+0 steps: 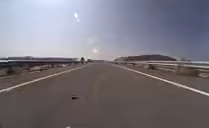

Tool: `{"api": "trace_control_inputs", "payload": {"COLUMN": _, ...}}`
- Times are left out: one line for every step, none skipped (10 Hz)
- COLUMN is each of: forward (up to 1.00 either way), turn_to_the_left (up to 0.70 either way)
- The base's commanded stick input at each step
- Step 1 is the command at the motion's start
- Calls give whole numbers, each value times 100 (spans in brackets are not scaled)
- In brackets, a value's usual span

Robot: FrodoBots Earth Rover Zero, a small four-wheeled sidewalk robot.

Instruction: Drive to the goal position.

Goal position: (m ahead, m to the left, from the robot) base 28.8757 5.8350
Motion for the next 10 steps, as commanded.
{"api": "trace_control_inputs", "payload": {"forward": 100, "turn_to_the_left": 0}}
{"api": "trace_control_inputs", "payload": {"forward": 100, "turn_to_the_left": 0}}
{"api": "trace_control_inputs", "payload": {"forward": 100, "turn_to_the_left": 0}}
{"api": "trace_control_inputs", "payload": {"forward": 100, "turn_to_the_left": 0}}
{"api": "trace_control_inputs", "payload": {"forward": 100, "turn_to_the_left": 0}}
{"api": "trace_control_inputs", "payload": {"forward": 100, "turn_to_the_left": 0}}
{"api": "trace_control_inputs", "payload": {"forward": 100, "turn_to_the_left": 0}}
{"api": "trace_control_inputs", "payload": {"forward": 100, "turn_to_the_left": 0}}
{"api": "trace_control_inputs", "payload": {"forward": 100, "turn_to_the_left": 0}}
{"api": "trace_control_inputs", "payload": {"forward": 100, "turn_to_the_left": 0}}
